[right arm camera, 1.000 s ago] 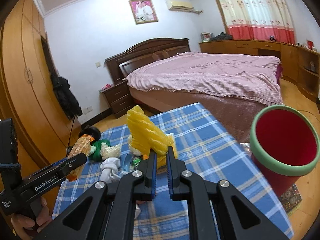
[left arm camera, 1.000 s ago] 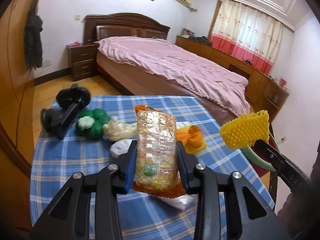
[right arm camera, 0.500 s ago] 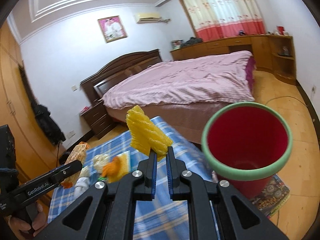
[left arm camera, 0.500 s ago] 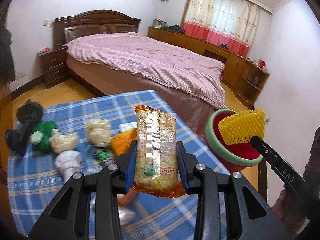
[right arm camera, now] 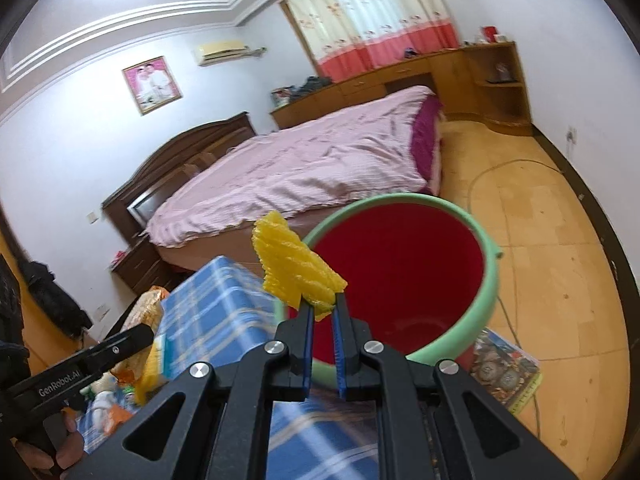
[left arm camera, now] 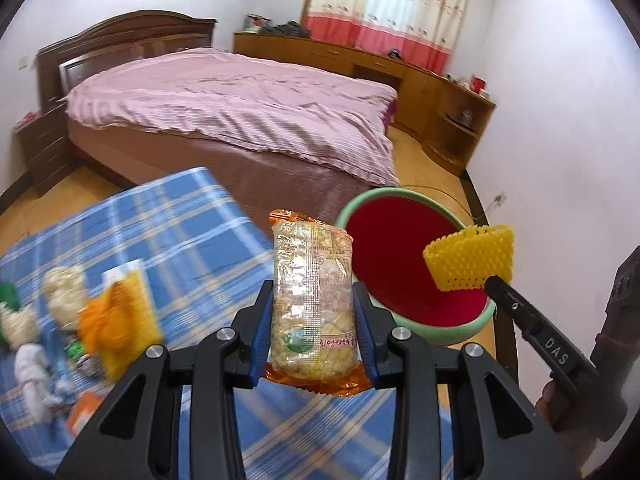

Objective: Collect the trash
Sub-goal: 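Carry the snack bag and yellow foam net over the red bucket and release both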

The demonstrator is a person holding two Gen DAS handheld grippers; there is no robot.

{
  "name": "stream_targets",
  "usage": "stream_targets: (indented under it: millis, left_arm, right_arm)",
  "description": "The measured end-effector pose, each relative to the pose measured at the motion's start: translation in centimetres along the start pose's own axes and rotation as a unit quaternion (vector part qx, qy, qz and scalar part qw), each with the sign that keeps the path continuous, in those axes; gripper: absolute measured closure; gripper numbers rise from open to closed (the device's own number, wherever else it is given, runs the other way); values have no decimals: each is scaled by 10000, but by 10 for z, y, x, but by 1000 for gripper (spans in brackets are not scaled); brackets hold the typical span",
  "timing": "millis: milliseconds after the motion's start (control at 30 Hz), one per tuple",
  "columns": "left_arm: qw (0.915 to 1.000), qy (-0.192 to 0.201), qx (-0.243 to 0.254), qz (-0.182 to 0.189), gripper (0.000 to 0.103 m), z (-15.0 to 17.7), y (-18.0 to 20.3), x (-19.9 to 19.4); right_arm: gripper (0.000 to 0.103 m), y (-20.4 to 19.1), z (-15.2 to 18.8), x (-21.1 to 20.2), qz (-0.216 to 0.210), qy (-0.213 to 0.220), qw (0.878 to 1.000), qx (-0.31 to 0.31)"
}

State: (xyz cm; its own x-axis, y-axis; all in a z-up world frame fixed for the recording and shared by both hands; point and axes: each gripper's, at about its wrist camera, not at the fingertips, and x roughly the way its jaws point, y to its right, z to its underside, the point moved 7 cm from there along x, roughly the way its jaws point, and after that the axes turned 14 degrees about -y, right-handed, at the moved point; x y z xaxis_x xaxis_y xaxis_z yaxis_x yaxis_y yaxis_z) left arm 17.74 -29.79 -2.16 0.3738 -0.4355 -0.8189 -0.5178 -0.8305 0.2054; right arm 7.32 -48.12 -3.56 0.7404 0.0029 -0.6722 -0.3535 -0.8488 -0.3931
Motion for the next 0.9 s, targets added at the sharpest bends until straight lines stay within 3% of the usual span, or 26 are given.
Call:
stream_targets:
  millis: [233, 500, 667, 800, 900]
  left_arm:
    - [9988, -301, 356, 134, 65, -17, 36, 48]
    - [9959, -538, 608, 410, 65, -24, 63, 78]
    - [9958, -520, 692, 307, 54, -25, 69, 85]
    - [9964, -545, 577, 306, 54, -25, 64, 84]
    - [9973, -577, 354, 295, 54, -21, 55, 75]
  right_arm:
    - [92, 44, -5, 24, 349, -119, 9988, 315]
    - [89, 59, -3, 50, 388, -318, 9975, 501]
    - [87, 63, -4, 51, 273, -341, 9970, 642]
    - [76, 62, -5, 53, 276, -364, 9970, 625]
    - [59, 56, -7, 54, 248, -369, 9974, 571]
